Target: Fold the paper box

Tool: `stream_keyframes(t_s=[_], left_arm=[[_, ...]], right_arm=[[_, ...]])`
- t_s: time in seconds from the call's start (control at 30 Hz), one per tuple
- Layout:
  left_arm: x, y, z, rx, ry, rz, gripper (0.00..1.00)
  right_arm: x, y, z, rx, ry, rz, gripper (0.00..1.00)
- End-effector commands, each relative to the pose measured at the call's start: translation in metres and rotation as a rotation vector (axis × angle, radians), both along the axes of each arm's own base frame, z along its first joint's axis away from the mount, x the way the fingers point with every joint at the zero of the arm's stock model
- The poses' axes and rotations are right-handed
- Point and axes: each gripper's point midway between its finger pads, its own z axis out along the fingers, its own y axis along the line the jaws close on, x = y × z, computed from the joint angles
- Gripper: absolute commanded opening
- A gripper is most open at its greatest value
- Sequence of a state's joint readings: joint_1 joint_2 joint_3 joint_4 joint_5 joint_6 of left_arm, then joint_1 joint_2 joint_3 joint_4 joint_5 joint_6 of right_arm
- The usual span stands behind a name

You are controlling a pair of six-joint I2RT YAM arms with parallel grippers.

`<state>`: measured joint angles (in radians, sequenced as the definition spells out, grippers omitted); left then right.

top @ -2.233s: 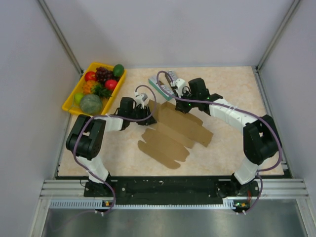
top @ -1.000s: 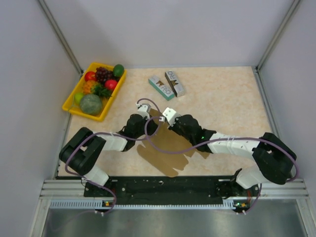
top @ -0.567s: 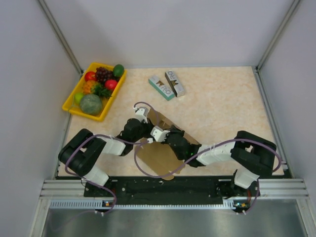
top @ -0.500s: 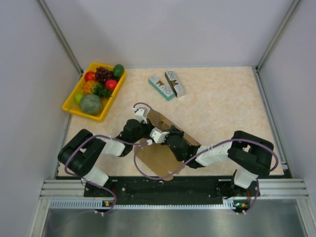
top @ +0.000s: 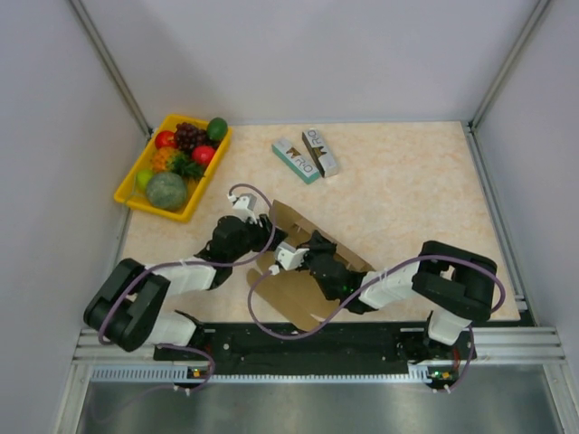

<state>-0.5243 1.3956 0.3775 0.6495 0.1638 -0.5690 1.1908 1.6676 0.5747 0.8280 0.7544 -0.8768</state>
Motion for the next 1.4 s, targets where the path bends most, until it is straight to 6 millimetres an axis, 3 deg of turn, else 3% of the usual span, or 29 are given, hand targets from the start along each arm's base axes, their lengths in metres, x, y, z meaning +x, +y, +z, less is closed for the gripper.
stream_keyframes(t_s=[0.0,0.03,0.17,0.23,0.3,0.4,0.43,0.53,0.67,0.87,0.97,1.0,1.07,1.27,1.37], left_arm=[[0.002,0.018,0.026,-0.053,-0.001,0.019,0.58],[0.006,0.022,0.04,-0.071,-0.02,0.032,0.59],[0.024,0.054,0.053,-0.062,-0.003,0.113,0.65],[0.032,0.058,0.062,-0.046,-0.035,0.102,0.74],[0.034,0.055,0.066,-0.033,-0.055,0.057,0.78],[0.034,0.037,0.076,-0.065,-0.033,-0.048,0.62],[0.037,0.028,0.089,-0.117,-0.011,-0.075,0.6],[0.023,0.005,0.094,-0.243,0.13,-0.17,0.61],[0.013,-0.005,0.1,-0.263,0.128,-0.146,0.64],[0.012,0.002,0.096,-0.101,0.006,-0.104,0.51],[0.008,-0.002,0.096,-0.125,0.049,-0.12,0.52],[0.009,-0.007,0.101,-0.147,0.08,-0.131,0.59],[0.001,-0.012,0.098,-0.169,0.157,-0.163,0.62],[0.003,-0.005,0.104,-0.122,0.086,-0.152,0.54],[0.008,0.001,0.1,-0.086,0.077,-0.129,0.58]], right_arm=[[-0.005,0.007,0.011,0.023,-0.032,0.056,0.0],[-0.006,0.007,0.008,0.011,-0.03,0.066,0.0],[-0.008,0.007,0.007,-0.011,-0.057,0.094,0.0],[-0.007,0.007,0.005,-0.023,-0.059,0.097,0.0],[-0.008,0.01,0.007,-0.018,-0.065,0.116,0.0],[-0.012,0.016,0.012,-0.003,-0.054,0.158,0.0],[-0.013,0.018,0.013,0.002,-0.054,0.17,0.0],[-0.01,0.02,0.02,0.015,-0.071,0.198,0.0],[-0.005,0.02,0.028,0.025,-0.125,0.211,0.0],[-0.001,0.023,0.031,0.045,-0.144,0.292,0.0],[0.004,0.02,0.033,0.04,-0.174,0.288,0.0],[0.006,0.02,0.037,0.04,-0.19,0.284,0.0],[0.008,0.021,0.037,0.046,-0.188,0.294,0.0],[0.005,0.028,0.034,0.064,-0.118,0.37,0.0],[0.009,0.024,0.034,0.055,-0.137,0.359,0.0]])
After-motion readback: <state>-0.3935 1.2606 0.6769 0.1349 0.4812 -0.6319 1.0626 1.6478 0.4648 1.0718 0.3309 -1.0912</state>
